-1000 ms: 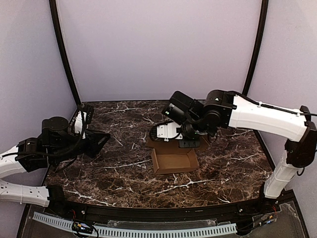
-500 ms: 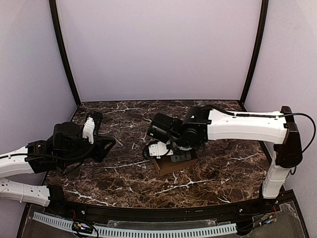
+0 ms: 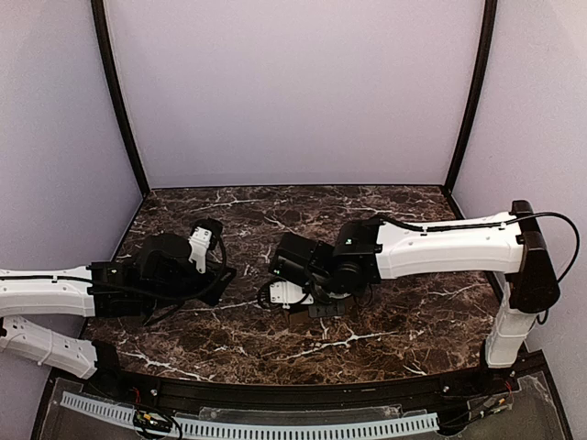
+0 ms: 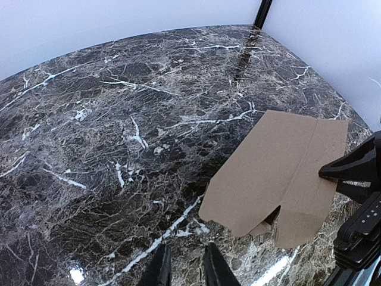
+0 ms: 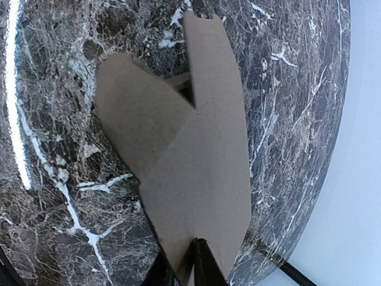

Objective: Fold the paper box

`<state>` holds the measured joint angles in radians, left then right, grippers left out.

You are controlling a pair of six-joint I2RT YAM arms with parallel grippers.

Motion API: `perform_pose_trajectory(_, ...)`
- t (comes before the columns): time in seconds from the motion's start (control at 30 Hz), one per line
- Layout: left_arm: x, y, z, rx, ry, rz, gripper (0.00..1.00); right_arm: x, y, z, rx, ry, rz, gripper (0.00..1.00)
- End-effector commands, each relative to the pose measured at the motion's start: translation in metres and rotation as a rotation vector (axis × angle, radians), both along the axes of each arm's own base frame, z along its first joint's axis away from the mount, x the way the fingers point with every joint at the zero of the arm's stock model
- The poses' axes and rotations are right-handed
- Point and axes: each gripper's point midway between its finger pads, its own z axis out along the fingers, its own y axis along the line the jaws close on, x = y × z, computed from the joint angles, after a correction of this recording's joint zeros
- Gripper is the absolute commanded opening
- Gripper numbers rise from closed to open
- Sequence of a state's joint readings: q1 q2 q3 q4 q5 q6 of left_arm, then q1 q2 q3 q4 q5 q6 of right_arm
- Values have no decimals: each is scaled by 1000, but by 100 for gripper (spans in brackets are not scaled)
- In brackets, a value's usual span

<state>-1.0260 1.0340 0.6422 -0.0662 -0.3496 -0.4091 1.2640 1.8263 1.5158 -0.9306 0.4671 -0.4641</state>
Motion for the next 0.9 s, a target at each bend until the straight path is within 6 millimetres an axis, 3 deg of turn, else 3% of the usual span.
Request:
perform_pose_trajectory(0.0,2,-9,-4,-21,2,-10,20,-11,17,-7,70,31,-19,18)
perform_pose_trajectory(0.23,7,-20,-9,-15,7,-18,20,-11,17,11,113,7,-49,36)
perform_pose_trajectory(0.43,12,-30,-8,0,3,-28,20,-6,15,60,239,-52,-82,46)
perform_pose_trajectory(0.67,15,-35,-13,48,-1,-49,20,10,-20,113,351,-189,-180,64)
perform_pose_trajectory(0.73,14,-36,-16,72,0,-65,21,14,-34,121,388,-198,-221,67)
perform_pose_trajectory(0.87,9,-36,-20,129,-8,-126,34,23,-62,124,500,-162,-321,72)
